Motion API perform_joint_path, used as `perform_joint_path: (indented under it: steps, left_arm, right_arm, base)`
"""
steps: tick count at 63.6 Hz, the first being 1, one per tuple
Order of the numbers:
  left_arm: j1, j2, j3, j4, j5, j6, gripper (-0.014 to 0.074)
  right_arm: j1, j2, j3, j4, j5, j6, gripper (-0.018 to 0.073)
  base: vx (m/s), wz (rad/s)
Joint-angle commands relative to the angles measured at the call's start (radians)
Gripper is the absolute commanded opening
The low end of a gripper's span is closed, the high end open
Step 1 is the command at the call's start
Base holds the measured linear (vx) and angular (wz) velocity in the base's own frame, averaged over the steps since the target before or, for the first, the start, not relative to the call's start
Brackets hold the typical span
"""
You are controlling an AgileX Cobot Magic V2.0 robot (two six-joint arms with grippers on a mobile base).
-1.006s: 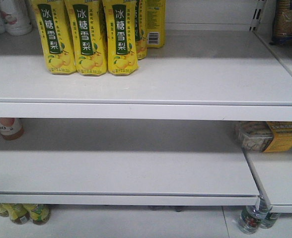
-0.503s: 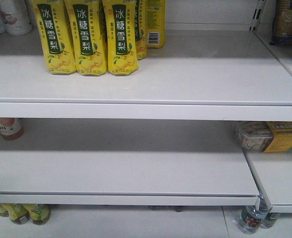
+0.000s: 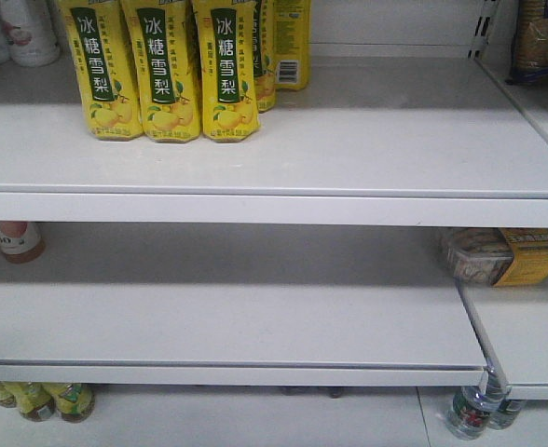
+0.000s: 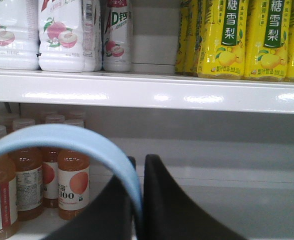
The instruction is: Place coke in basket with both arms
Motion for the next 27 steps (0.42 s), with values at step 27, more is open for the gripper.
perform_joint_path:
  steps: [27]
  left_arm:
    - [-0.004,-0.021,-0.030,0.049,-0.163,0.047,-0.0006]
  right_arm:
    - [-0.007,-0.012,0.006,-0.007,-0.073,-0.006,-0.0005]
  base:
    - [0.00,0.00]
